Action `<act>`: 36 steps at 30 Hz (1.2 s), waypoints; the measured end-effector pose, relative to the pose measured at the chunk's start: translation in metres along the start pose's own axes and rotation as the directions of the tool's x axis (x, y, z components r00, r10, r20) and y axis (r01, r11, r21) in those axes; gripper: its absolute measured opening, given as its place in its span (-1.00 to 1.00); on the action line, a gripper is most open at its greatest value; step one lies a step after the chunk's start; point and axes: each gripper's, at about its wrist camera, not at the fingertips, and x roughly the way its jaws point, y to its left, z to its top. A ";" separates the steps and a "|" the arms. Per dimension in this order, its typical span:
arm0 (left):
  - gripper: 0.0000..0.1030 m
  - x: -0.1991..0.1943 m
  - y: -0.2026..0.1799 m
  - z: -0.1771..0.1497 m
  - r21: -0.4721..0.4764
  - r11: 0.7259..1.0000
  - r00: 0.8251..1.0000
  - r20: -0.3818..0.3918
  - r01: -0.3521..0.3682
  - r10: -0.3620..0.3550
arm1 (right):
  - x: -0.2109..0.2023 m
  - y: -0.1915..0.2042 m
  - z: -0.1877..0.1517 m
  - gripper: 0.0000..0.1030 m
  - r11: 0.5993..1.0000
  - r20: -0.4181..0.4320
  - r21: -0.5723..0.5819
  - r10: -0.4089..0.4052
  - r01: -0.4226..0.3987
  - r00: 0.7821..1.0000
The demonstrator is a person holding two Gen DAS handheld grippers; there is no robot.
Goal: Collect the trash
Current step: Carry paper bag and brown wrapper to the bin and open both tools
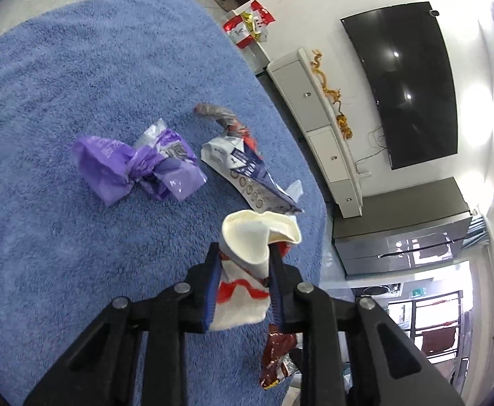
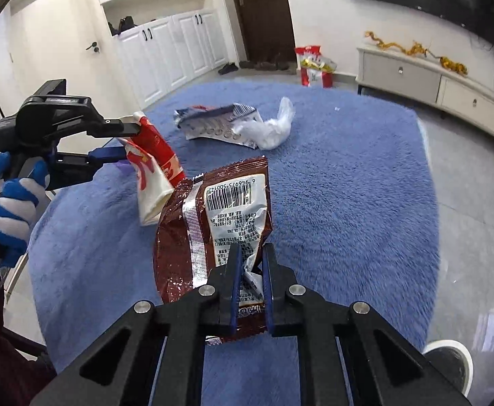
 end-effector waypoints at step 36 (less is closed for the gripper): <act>-0.95 0.058 -0.194 -0.165 0.417 0.884 0.931 -0.360 0.213 -0.055 | -0.180 -0.149 -0.151 -0.77 0.849 0.161 0.445 -0.389 0.285 0.907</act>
